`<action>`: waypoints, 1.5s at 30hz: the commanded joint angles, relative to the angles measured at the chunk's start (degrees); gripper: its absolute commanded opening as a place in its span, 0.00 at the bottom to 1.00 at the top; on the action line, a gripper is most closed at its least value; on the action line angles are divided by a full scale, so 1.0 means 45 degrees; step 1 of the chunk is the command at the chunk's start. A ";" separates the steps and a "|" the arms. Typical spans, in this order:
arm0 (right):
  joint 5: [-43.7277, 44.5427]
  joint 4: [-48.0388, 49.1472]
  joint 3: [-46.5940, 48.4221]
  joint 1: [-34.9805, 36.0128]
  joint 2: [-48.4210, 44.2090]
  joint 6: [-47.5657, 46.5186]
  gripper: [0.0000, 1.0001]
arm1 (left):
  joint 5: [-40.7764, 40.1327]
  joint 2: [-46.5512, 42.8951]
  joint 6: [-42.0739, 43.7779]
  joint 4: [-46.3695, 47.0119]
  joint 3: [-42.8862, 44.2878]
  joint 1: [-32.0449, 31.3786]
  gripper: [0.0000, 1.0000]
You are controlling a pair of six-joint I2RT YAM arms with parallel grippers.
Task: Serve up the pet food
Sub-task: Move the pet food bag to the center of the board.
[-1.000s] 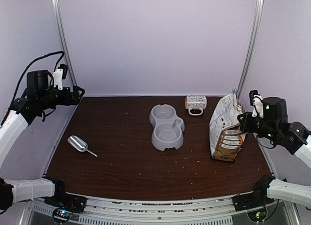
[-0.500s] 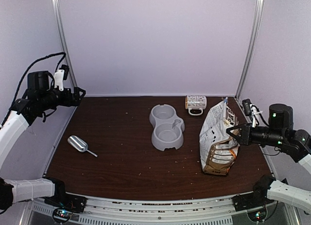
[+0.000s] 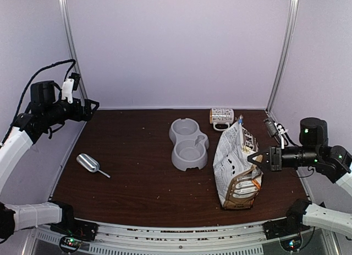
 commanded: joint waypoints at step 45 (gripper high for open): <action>-0.3516 0.5380 0.4611 0.6432 0.8002 -0.2485 0.00 | 0.3240 -0.0347 0.0993 0.1410 -0.0436 -0.0600 0.98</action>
